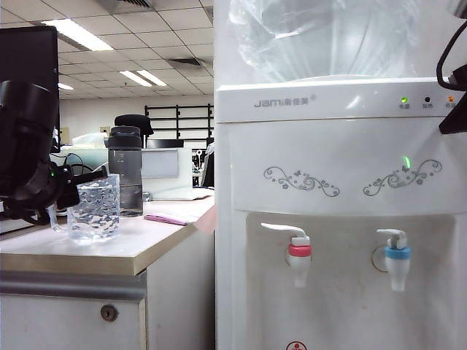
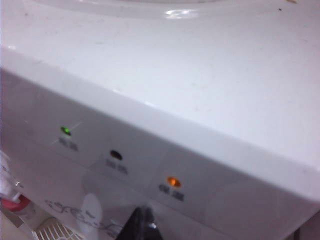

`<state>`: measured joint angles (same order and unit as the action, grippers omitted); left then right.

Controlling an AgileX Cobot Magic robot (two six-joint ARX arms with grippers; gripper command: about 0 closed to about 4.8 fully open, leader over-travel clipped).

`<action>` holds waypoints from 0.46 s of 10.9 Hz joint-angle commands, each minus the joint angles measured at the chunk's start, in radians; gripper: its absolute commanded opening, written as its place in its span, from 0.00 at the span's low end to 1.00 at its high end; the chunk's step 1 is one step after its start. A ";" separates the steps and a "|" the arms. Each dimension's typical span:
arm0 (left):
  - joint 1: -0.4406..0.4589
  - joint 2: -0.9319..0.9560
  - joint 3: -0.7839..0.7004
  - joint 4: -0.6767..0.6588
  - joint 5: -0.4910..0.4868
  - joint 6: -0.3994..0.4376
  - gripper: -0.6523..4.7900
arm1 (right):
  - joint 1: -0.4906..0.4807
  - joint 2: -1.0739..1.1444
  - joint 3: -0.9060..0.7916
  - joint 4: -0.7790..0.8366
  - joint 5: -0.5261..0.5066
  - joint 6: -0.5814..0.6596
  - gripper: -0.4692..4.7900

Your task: Pick up the plastic mug from the left desk, go to the cold water outlet of the water dispenser, press the vertical switch to get some water, then put the mug back on the desk.

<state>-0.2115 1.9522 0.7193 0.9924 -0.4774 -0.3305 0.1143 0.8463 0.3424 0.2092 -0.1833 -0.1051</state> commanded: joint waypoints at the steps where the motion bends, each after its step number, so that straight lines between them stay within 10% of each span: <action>1: -0.014 -0.061 -0.005 -0.095 0.018 -0.003 0.29 | -0.009 0.003 0.010 0.056 0.074 0.000 0.09; 5: -0.052 -0.085 -0.055 -0.123 0.007 -0.029 0.28 | -0.010 0.003 0.010 0.056 0.074 0.000 0.09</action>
<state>-0.2630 1.8793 0.6727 0.8623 -0.4675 -0.3569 0.1143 0.8467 0.3424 0.2092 -0.1829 -0.1051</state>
